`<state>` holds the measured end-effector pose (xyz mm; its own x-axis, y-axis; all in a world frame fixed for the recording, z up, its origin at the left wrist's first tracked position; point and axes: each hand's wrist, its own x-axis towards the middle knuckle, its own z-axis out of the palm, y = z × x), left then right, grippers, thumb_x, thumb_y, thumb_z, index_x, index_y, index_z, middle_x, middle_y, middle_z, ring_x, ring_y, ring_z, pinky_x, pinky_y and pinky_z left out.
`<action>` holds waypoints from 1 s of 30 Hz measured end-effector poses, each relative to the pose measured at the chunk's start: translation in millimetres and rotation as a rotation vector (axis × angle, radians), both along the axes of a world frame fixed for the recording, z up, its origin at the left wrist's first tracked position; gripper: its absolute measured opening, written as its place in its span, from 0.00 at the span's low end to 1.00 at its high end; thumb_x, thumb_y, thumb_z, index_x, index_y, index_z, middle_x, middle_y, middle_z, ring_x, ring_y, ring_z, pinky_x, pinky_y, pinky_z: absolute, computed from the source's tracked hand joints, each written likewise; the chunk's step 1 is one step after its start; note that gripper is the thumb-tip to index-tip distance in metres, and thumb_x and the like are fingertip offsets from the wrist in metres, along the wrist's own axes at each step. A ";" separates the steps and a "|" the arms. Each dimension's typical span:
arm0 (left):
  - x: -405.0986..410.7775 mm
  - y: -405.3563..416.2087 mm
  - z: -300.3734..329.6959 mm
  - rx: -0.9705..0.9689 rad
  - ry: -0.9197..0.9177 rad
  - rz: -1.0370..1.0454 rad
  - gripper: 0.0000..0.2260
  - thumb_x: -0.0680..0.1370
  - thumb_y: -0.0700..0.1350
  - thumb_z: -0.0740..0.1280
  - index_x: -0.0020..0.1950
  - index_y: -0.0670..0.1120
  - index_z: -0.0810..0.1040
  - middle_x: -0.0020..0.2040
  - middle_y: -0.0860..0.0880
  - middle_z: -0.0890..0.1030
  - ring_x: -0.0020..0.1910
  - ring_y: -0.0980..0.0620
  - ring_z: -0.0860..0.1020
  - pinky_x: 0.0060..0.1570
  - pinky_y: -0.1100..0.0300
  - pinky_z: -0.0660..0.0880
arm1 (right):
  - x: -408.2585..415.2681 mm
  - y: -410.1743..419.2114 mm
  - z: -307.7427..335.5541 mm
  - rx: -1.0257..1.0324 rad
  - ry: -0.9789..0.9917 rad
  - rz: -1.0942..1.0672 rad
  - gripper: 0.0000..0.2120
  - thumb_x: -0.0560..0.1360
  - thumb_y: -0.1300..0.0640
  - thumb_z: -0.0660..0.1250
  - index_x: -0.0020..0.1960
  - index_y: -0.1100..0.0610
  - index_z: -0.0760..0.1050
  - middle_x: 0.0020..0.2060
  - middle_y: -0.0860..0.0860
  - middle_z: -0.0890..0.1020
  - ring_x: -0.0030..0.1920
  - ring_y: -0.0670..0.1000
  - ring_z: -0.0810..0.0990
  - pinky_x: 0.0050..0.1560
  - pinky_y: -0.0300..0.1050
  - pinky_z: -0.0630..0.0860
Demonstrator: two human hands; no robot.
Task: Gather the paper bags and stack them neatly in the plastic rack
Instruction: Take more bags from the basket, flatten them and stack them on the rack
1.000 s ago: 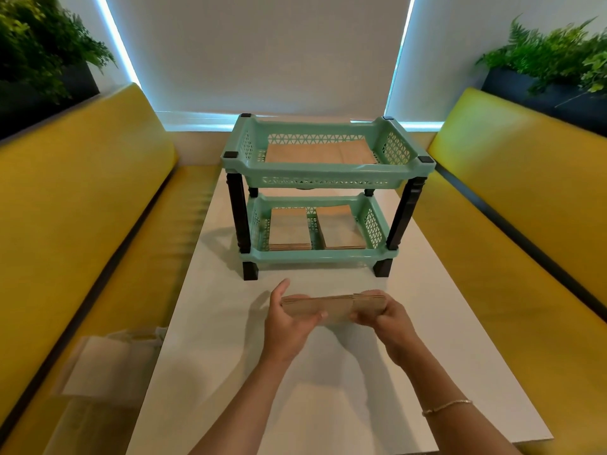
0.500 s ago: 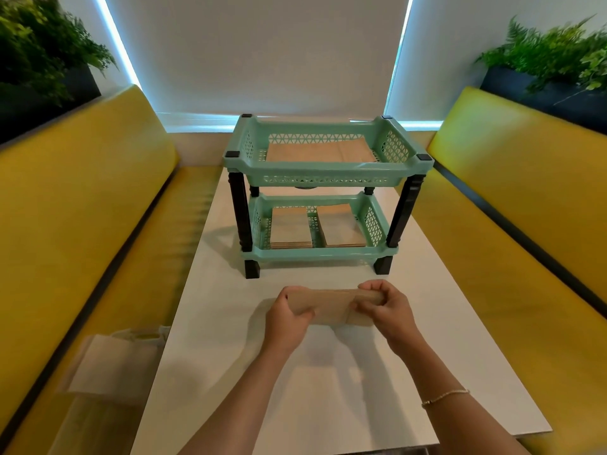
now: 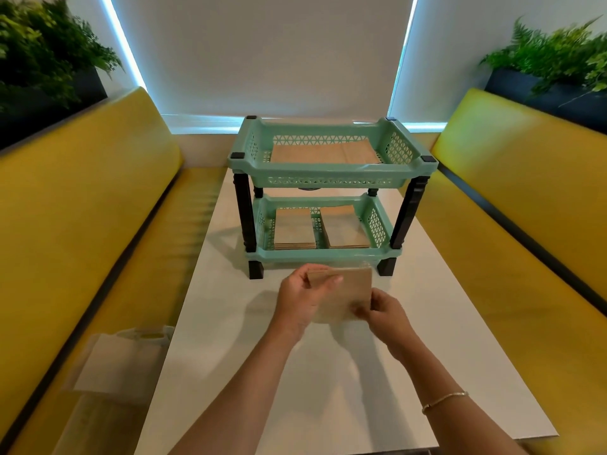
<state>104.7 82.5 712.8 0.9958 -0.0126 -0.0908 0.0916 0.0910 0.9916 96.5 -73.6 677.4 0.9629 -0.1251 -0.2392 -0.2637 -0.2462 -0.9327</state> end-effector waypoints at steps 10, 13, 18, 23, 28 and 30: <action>-2.8 -24.6 -36.7 0.427 0.086 0.017 0.20 0.77 0.48 0.66 0.67 0.48 0.67 0.61 0.49 0.76 0.60 0.50 0.74 0.58 0.58 0.72 | 1.0 19.1 -14.3 -0.010 -0.043 -0.085 0.15 0.77 0.63 0.63 0.62 0.54 0.69 0.53 0.49 0.78 0.53 0.50 0.76 0.54 0.43 0.73; -5.0 -24.2 -39.1 0.468 0.093 -0.011 0.21 0.77 0.47 0.66 0.68 0.47 0.65 0.62 0.49 0.74 0.61 0.50 0.73 0.59 0.58 0.71 | -2.0 22.8 -14.6 -0.045 -0.030 -0.082 0.16 0.77 0.62 0.64 0.63 0.54 0.67 0.52 0.48 0.76 0.54 0.51 0.76 0.53 0.43 0.73; -9.8 -25.2 -51.0 0.588 0.154 -0.042 0.21 0.78 0.46 0.64 0.70 0.47 0.63 0.64 0.47 0.74 0.63 0.49 0.73 0.61 0.57 0.71 | -8.7 28.7 -20.8 -0.139 0.008 -0.069 0.18 0.77 0.60 0.64 0.65 0.55 0.64 0.54 0.49 0.74 0.52 0.48 0.73 0.53 0.42 0.71; -5.8 -19.4 -49.0 0.703 0.147 -0.018 0.15 0.80 0.39 0.59 0.66 0.44 0.67 0.61 0.46 0.75 0.59 0.48 0.74 0.57 0.57 0.72 | -3.6 32.1 -17.5 -0.210 0.006 -0.087 0.15 0.79 0.61 0.60 0.65 0.56 0.65 0.55 0.50 0.75 0.51 0.48 0.73 0.54 0.44 0.71; -4.7 -17.8 -54.1 0.763 0.167 -0.039 0.14 0.79 0.38 0.57 0.65 0.42 0.70 0.59 0.44 0.77 0.58 0.46 0.75 0.55 0.59 0.72 | -2.8 32.0 -21.2 -0.351 0.059 -0.095 0.08 0.79 0.61 0.57 0.56 0.59 0.72 0.50 0.55 0.79 0.46 0.51 0.74 0.46 0.43 0.71; 3.2 -20.0 -46.3 0.759 0.153 -0.011 0.12 0.79 0.37 0.58 0.61 0.42 0.73 0.58 0.44 0.78 0.56 0.46 0.76 0.53 0.60 0.71 | 8.9 29.2 -11.4 -0.415 0.030 -0.121 0.09 0.78 0.63 0.56 0.51 0.61 0.74 0.47 0.56 0.79 0.44 0.53 0.74 0.43 0.42 0.69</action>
